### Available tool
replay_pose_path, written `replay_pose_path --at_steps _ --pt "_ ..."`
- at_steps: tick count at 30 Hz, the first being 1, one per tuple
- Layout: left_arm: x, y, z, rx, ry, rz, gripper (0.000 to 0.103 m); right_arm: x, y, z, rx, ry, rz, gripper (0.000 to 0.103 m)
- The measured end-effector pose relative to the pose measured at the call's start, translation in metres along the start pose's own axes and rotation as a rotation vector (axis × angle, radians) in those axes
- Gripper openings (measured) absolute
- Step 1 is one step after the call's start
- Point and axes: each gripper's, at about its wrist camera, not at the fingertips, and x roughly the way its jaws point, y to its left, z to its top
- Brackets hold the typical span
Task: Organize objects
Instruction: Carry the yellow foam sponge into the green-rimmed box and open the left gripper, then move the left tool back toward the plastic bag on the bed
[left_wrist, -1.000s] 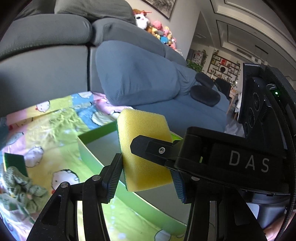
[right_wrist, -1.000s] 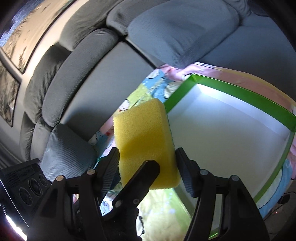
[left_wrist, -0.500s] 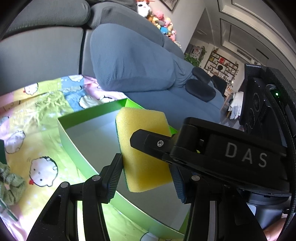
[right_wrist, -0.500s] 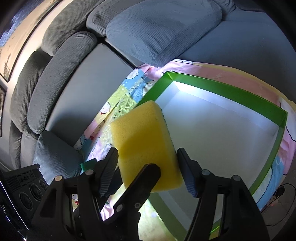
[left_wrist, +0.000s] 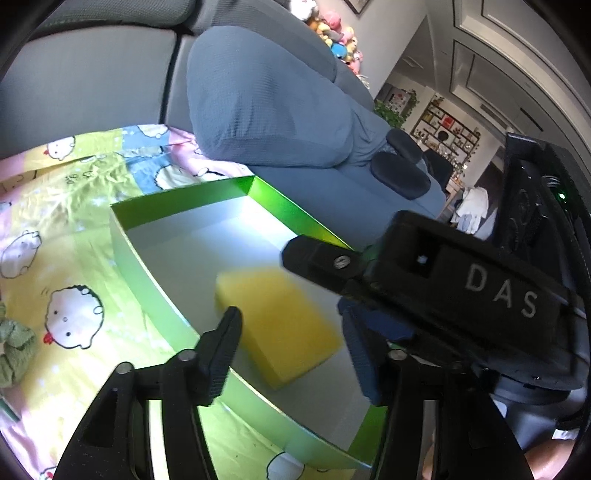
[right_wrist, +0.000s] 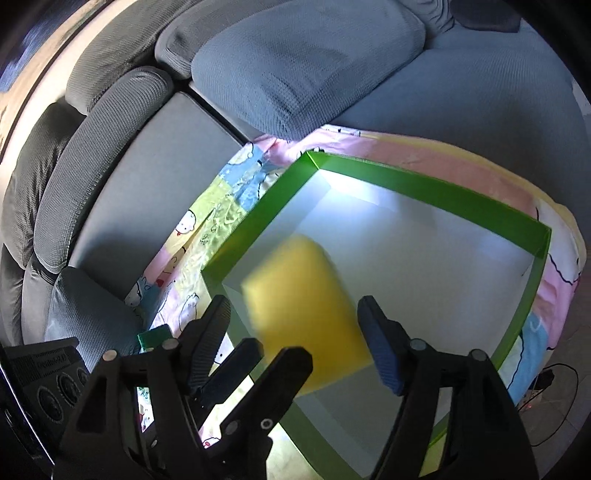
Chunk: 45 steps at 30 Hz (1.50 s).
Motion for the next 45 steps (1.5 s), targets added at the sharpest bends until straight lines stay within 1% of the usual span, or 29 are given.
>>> replay_pose_path --at_steps 1,3,4,5,8,10,12,14,17,19,21,25,31,36,39,43,45 --pt "-0.004 0.001 0.000 -0.001 -0.008 -0.003 0.066 -0.002 0.002 0.000 -0.002 -0.008 0.001 0.072" --pt "-0.011 0.004 0.000 -0.007 -0.019 -0.003 0.068 -0.007 0.004 -0.001 -0.005 -0.024 0.009 0.076" --pt "-0.015 0.004 0.001 -0.007 -0.023 0.002 0.068 -0.008 0.005 -0.001 -0.011 -0.031 0.015 0.082" --pt "-0.020 0.005 0.001 -0.006 -0.031 0.009 0.068 -0.010 0.007 -0.002 -0.018 -0.037 0.020 0.084" --pt "-0.043 0.009 0.002 0.000 -0.068 0.024 0.069 -0.018 0.015 -0.002 -0.040 -0.064 0.027 0.084" --pt "-0.062 0.016 0.002 -0.015 -0.108 0.037 0.077 -0.022 0.019 -0.003 -0.045 -0.074 0.040 0.085" --pt "-0.077 0.023 0.002 -0.029 -0.143 0.052 0.079 -0.025 0.026 -0.005 -0.059 -0.080 0.051 0.086" --pt "-0.095 0.033 0.002 -0.053 -0.185 0.071 0.079 -0.027 0.035 -0.008 -0.086 -0.087 0.059 0.091" --pt "-0.122 0.053 0.000 -0.115 -0.236 0.113 0.079 -0.028 0.048 -0.013 -0.115 -0.087 0.085 0.091" --pt "-0.134 0.063 -0.001 -0.146 -0.252 0.131 0.080 -0.028 0.058 -0.016 -0.138 -0.077 0.116 0.091" --pt "-0.149 0.075 -0.003 -0.184 -0.268 0.167 0.080 -0.028 0.071 -0.021 -0.167 -0.062 0.152 0.092" --pt "-0.171 0.094 -0.007 -0.247 -0.301 0.217 0.080 -0.029 0.092 -0.030 -0.213 -0.039 0.218 0.095" --pt "-0.192 0.103 -0.009 -0.324 -0.327 0.245 0.080 -0.031 0.113 -0.042 -0.256 -0.023 0.271 0.097" --pt "-0.204 0.100 -0.011 -0.321 -0.320 0.314 0.080 -0.031 0.120 -0.048 -0.282 -0.020 0.266 0.097" --pt "-0.211 0.100 -0.013 -0.322 -0.322 0.320 0.080 -0.032 0.122 -0.052 -0.288 -0.021 0.275 0.097" --pt "-0.217 0.102 -0.016 -0.323 -0.318 0.346 0.080 -0.033 0.125 -0.055 -0.299 -0.008 0.299 0.098" --pt "-0.219 0.105 -0.019 -0.325 -0.323 0.341 0.080 -0.033 0.128 -0.057 -0.308 -0.003 0.309 0.098"
